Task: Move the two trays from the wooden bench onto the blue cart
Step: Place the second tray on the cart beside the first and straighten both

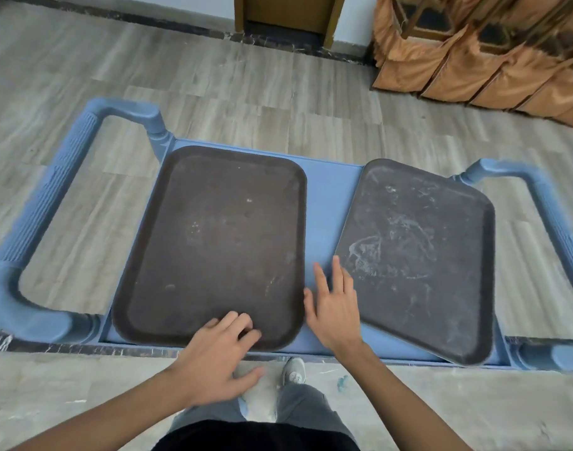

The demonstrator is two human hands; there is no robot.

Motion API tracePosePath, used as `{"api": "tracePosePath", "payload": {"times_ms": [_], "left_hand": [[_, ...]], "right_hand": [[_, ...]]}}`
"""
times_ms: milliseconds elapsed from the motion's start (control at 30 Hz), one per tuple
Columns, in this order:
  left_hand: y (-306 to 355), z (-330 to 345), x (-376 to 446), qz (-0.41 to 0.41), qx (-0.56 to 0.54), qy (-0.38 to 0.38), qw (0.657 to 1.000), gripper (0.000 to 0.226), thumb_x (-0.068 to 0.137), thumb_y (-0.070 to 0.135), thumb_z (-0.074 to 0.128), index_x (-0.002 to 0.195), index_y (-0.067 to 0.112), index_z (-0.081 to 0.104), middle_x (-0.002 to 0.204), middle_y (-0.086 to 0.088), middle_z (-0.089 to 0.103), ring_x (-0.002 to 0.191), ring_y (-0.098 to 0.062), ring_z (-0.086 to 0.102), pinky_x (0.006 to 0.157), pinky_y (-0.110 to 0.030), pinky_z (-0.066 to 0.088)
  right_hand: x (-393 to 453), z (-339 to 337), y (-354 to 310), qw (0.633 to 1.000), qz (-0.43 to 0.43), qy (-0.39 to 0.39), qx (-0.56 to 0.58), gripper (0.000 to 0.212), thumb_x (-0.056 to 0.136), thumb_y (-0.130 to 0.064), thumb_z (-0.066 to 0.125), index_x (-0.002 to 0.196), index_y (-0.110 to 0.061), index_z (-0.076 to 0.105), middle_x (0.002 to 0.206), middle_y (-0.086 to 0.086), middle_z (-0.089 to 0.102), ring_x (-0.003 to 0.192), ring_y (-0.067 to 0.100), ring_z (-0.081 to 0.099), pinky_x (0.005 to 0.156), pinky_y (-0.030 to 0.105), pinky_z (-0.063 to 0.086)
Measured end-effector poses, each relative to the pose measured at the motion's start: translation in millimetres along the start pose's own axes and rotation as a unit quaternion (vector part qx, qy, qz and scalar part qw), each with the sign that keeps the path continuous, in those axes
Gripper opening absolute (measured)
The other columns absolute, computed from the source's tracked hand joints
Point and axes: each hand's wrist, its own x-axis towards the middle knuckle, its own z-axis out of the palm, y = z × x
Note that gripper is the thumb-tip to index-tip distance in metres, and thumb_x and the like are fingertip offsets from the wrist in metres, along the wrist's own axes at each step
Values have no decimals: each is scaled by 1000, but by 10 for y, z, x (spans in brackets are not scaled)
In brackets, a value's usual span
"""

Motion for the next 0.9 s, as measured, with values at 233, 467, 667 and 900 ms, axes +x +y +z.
{"api": "tracePosePath", "payload": {"times_ms": [233,467,667,900], "left_hand": [[633,-41,1350,112,-20,-22,993,61,91,58,38,139,23,48,145,0,44,131,-19,42,99,-38,45],[1030,248,2393,-149,-57,19,987,54,91,30,55,143,19,43,152,-9,31,137,-30,31,103,-45,43],[1057,398,2641,-270,7,-35,962,61,89,11,54,146,20,38,155,-21,21,133,-38,34,96,-47,46],[1238,472,2493,-330,-35,-8,943,63,82,-2,55,143,13,45,147,-24,27,126,-41,36,103,-45,43]], "right_hand": [[-34,-405,1381,984,169,60,0,54,95,-26,56,145,-7,46,157,27,31,135,47,35,106,55,36],[61,-689,2862,961,268,63,1,58,93,-16,53,146,3,38,151,36,31,134,50,33,112,50,25],[177,-650,3207,968,231,8,99,63,89,1,46,150,2,30,155,32,24,135,48,28,116,47,25],[179,-539,3233,980,167,21,108,82,76,11,55,152,1,25,155,31,18,129,44,27,114,47,29]]}}
